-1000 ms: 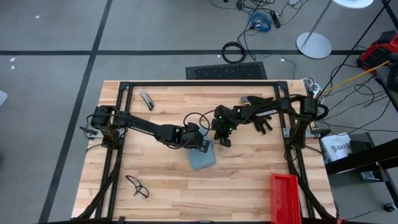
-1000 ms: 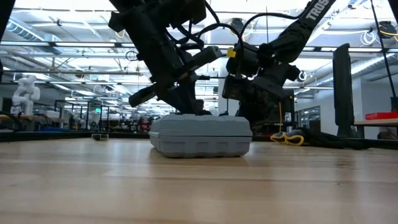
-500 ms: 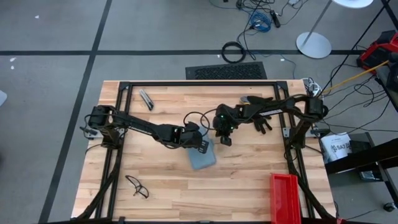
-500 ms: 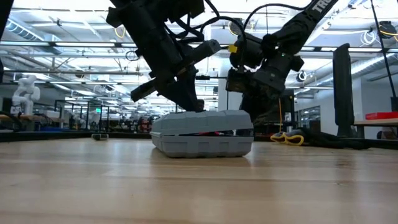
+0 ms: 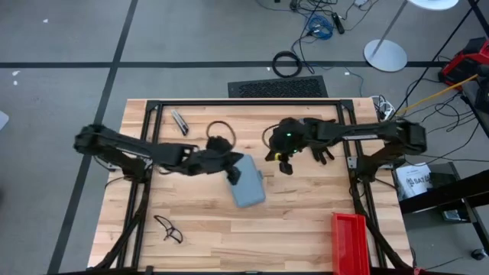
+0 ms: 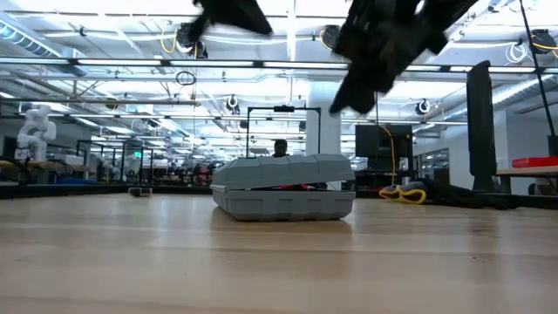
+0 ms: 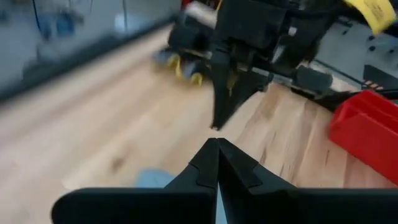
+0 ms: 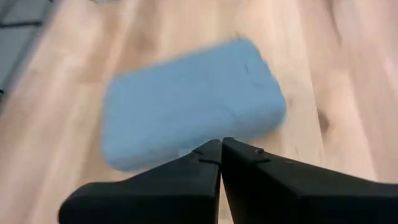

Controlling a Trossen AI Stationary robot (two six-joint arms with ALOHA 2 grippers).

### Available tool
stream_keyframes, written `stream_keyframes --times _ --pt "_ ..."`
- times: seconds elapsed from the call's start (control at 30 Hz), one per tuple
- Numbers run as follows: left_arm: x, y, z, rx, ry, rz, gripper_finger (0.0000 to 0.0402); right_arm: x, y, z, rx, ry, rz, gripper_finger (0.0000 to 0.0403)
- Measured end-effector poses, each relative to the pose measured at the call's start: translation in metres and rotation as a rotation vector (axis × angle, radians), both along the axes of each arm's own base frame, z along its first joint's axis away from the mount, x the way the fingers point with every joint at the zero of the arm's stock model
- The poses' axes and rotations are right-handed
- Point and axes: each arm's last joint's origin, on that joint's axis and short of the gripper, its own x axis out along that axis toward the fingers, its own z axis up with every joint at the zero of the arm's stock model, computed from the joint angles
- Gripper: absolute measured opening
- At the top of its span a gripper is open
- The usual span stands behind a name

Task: Prefit tool cases
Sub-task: Return to Home Position

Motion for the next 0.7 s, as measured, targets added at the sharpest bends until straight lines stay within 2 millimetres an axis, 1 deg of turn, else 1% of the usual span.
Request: stream_keyframes --times 0.1,0.2,0.33,0.43,0.53,0.6,0.7 --pt "-0.018 -0.007 0.022 0.12 -0.036 -0.037 0.0008 -0.014 0.011 0.028 -0.008 -0.097 0.031 0.0" --pt "-0.029 -0.013 0.034 0.203 -0.045 -0.089 0.0008 -0.031 0.023 0.055 -0.01 -0.199 0.052 0.0" --pt "-0.035 -0.022 0.038 0.295 -0.023 -0.172 0.0008 -0.057 0.039 0.087 0.014 -0.329 0.074 0.0" --pt "-0.037 -0.026 0.036 0.304 0.003 -0.207 0.0008 -0.078 0.049 0.109 0.054 -0.434 0.084 0.0" --pt "-0.042 -0.026 0.04 0.325 -0.006 -0.209 0.0008 -0.099 0.055 0.129 0.105 -0.543 0.083 0.0" --pt "-0.051 -0.026 0.05 0.319 -0.047 -0.211 0.0008 -0.112 0.057 0.139 0.146 -0.604 0.075 0.0" --pt "-0.068 -0.03 0.065 0.317 -0.113 -0.239 0.0008 -0.128 0.062 0.148 0.202 -0.647 0.081 0.0"
